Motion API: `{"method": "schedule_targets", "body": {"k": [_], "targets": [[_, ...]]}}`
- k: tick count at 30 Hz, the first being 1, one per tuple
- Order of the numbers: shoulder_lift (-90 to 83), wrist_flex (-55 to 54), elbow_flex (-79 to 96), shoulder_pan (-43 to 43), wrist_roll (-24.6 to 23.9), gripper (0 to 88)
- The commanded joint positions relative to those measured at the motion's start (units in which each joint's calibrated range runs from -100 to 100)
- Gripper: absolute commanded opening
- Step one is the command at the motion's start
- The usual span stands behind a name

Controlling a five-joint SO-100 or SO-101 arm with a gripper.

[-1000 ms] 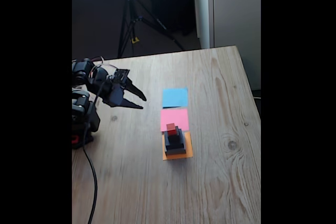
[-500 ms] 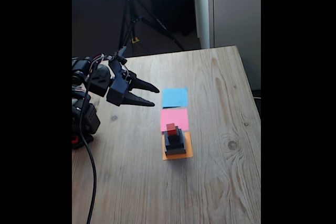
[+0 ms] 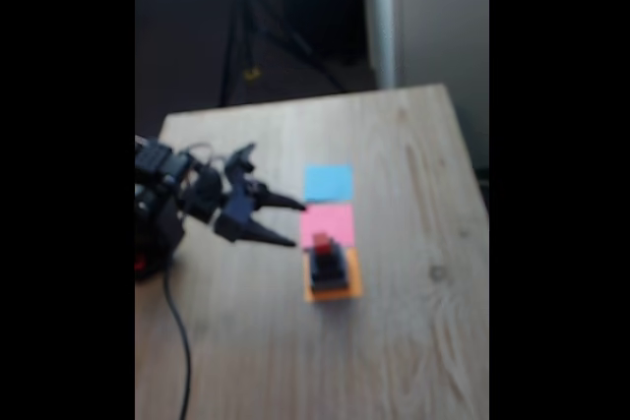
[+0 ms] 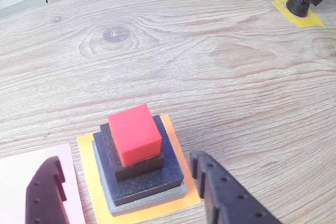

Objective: Tower of hanoi

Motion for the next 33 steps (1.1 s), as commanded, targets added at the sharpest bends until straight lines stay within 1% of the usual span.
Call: {"method": "schedule_targets", "body": {"k": [1, 14, 24, 33], "targets": [[1.1, -4.1, 0.0, 1.8, 0.7, 28.2], [12.5, -19.4, 0.0, 2.7, 0.5, 28.1], [15.5, -22.8, 0.5, 0.9, -2.3, 28.0], [20.9, -31.0, 1.9, -0.7, -1.8, 27.6]]}}
